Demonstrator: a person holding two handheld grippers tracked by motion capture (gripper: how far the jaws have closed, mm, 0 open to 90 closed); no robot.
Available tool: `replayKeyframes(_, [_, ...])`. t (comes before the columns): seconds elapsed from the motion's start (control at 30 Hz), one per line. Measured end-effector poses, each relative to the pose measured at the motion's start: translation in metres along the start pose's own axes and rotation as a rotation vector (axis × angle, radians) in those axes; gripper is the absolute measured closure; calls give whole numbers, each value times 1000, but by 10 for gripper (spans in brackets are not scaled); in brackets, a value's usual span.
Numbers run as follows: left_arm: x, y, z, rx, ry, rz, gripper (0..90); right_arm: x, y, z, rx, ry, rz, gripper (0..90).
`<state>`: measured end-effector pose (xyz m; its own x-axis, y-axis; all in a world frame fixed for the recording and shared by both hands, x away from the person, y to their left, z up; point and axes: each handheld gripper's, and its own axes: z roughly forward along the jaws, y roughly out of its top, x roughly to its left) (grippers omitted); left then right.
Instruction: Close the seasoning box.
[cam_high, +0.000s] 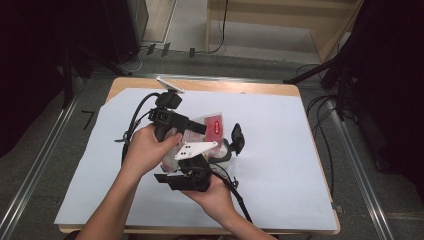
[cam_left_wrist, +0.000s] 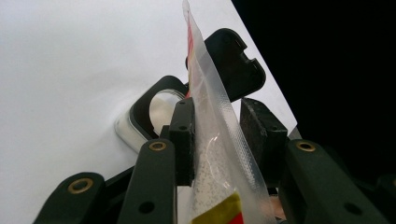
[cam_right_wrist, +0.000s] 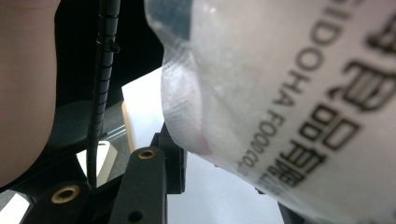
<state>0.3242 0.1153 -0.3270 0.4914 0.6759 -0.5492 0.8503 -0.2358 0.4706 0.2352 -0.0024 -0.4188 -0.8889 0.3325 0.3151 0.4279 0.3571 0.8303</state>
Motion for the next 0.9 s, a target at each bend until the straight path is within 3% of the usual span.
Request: replayKeyframes(0.9, [-5, 5, 1, 23, 37, 11, 694, -1, 3, 1, -9, 10, 22, 635])
